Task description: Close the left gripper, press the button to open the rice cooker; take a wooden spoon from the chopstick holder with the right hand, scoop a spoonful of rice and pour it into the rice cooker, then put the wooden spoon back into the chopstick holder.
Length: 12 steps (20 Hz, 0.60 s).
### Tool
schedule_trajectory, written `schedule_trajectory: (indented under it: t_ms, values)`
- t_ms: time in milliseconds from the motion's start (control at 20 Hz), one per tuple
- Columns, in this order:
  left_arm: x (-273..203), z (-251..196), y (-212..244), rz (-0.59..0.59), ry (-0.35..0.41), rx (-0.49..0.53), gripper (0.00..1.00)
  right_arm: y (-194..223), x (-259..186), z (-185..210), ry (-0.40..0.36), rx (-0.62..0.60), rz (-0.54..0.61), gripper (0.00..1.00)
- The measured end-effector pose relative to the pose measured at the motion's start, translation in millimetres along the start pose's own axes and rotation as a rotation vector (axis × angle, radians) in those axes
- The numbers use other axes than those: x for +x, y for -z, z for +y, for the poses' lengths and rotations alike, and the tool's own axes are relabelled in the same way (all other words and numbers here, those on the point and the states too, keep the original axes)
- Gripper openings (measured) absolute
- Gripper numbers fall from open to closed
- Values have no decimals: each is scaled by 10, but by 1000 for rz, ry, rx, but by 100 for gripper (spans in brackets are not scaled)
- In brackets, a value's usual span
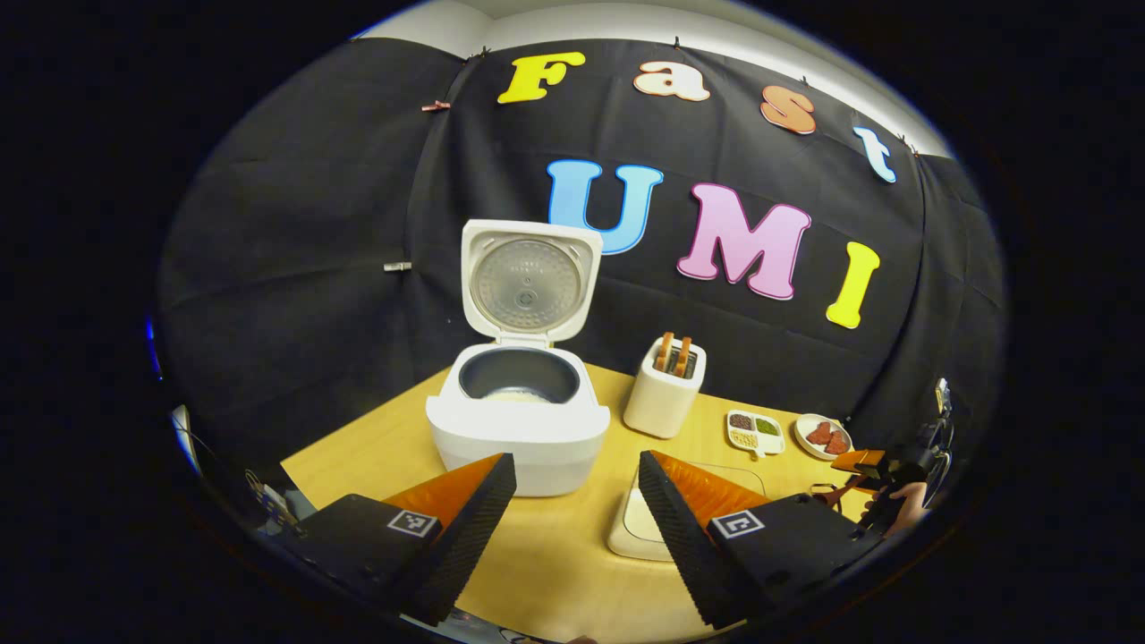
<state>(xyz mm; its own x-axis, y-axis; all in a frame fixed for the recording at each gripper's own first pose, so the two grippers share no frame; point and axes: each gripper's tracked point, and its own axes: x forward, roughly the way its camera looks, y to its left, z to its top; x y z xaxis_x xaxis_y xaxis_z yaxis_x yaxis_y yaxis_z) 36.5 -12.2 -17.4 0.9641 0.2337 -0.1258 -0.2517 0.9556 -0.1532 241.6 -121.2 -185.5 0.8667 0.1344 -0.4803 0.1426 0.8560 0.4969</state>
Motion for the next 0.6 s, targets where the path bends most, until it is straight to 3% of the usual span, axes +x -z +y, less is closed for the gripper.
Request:
schedule_trajectory:
  t_ms: [50,200,400,600]
  values:
    - [68,91,-147,-21,-14,10,96,-33,-110,-24,11,-18,-11,99]
    - [303,388,-536,-55,-61,39,96,-25,-367,-54,36,-79,-44,99]
    - [569,497,-1156,-137,-40,-5,95,28,-788,-139,63,-144,-69,99]
    - [860,483,-1730,-194,-33,22,95,38,-1216,-188,75,-200,-112,98]
